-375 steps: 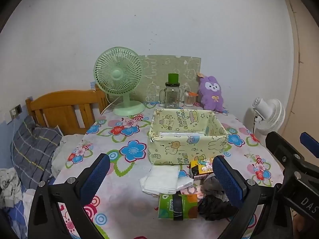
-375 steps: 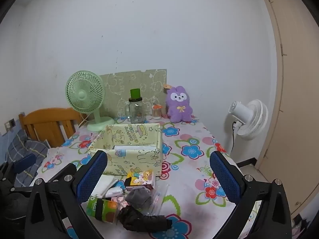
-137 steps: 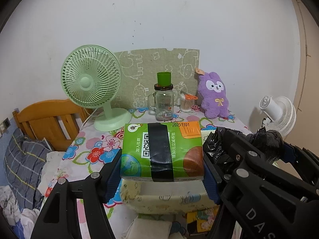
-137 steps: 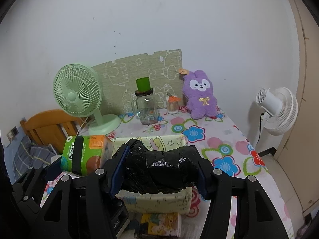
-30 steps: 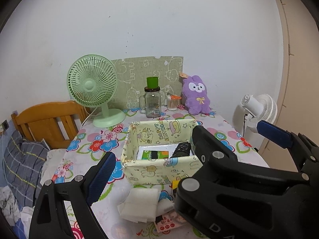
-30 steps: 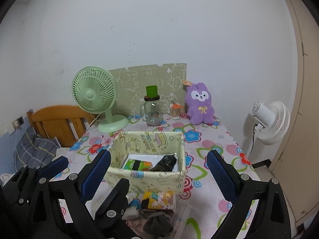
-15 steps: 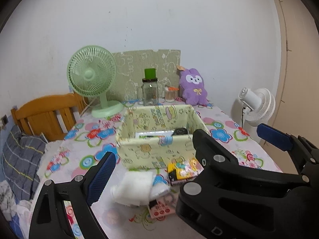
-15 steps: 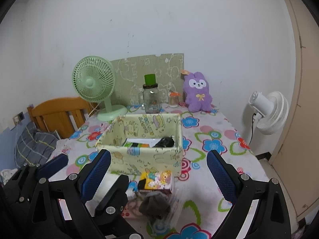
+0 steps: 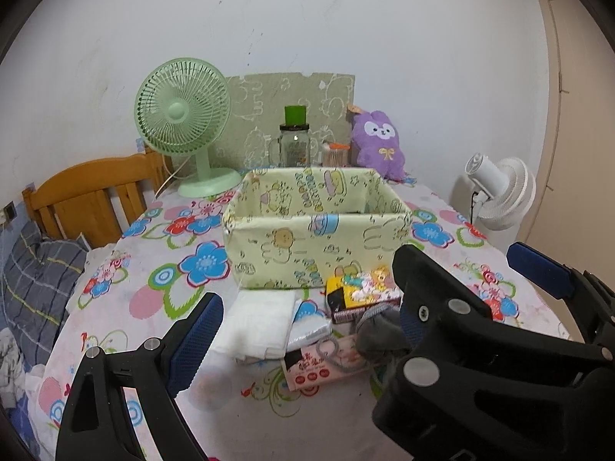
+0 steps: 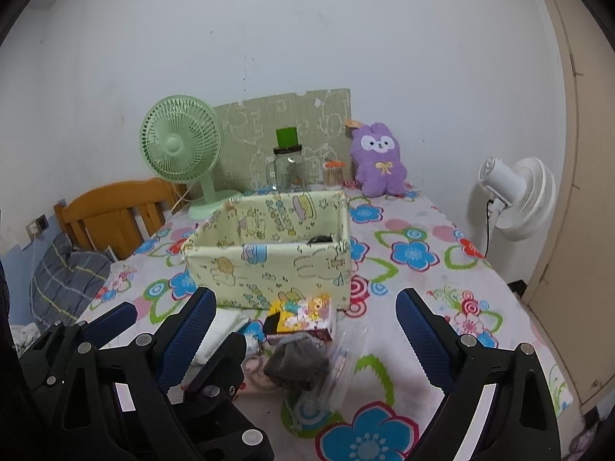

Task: Organize soft objects
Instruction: 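Grasp the grey sock with the right gripper and lift it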

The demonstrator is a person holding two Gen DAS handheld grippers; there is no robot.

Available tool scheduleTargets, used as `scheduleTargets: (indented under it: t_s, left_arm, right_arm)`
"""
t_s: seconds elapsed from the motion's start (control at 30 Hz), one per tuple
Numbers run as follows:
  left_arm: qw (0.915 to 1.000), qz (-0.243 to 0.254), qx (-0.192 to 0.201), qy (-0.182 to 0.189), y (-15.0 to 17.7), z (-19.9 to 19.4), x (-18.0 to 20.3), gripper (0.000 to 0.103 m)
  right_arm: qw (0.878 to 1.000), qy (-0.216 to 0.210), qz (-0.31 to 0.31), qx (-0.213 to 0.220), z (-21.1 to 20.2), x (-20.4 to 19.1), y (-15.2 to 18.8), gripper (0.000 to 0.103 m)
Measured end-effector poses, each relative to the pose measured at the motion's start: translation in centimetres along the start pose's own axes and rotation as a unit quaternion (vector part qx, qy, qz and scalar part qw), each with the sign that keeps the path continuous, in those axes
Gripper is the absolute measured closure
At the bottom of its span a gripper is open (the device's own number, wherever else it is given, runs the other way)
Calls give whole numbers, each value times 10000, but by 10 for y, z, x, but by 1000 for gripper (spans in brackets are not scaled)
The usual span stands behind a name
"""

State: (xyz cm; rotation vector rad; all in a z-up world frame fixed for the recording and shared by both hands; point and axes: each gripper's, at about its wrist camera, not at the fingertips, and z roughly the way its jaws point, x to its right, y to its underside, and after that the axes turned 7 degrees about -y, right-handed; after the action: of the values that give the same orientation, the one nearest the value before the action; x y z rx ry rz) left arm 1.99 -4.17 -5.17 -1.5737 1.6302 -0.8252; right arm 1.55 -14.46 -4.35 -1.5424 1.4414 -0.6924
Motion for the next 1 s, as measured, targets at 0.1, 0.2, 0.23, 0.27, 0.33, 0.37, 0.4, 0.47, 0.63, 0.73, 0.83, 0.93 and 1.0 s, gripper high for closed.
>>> scheduleTargets:
  t_s: [0.1, 0.2, 0.23, 0.27, 0.33, 0.37, 0.4, 0.47, 0.63, 0.73, 0.83, 0.93, 1.0]
  left_arm:
    - [10000, -1, -83, -21, 7, 5, 0, 8]
    - [9997, -11, -246, -19, 15, 12, -2, 8]
    - [9995, -8, -311, -10, 17, 16, -2, 8]
    - [9994, -7, -339, -16, 19, 18, -3, 8]
    - [9992, 2, -402, -53, 23, 24, -3, 8]
    - [9990, 3, -440, -71, 24, 27, -4, 8]
    - [9988, -2, -476, -80, 25, 30, -5, 9]
    - [9984, -29, -559, -80, 28, 36, -6, 9]
    - [9973, -40, -720, -129, 35, 49, -10, 9]
    - [9965, -55, -816, -169, 39, 55, -13, 10]
    - [9958, -72, -899, -173, 42, 60, -13, 11]
    - [9953, -40, -957, -165, 44, 64, -11, 11]
    - [9950, -9, -990, -141, 45, 65, -9, 11]
  right_arm:
    - [10000, -6, -3, -79, 4, 0, 7, 8]
    - [9998, 0, -4, -198, 10, 0, 16, 10]
    - [9997, -13, 13, -250, 13, 1, 18, 11]
    - [9995, -34, 44, -325, 17, 1, 20, 12]
    - [9990, -25, 79, -429, 23, 2, 24, 12]
    - [9988, -7, 85, -482, 26, 2, 26, 14]
    - [9985, 6, 89, -542, 30, 3, 28, 14]
    - [9978, 32, 102, -656, 38, 3, 31, 17]
    - [9955, 35, 126, -940, 58, 5, 38, 19]
    - [9936, 45, 166, -1113, 70, 8, 42, 23]
    - [9919, 30, 175, -1254, 80, 10, 46, 27]
    - [9908, 11, 171, -1344, 85, 10, 49, 37]
    - [9906, 17, 153, -1358, 87, 9, 50, 47]
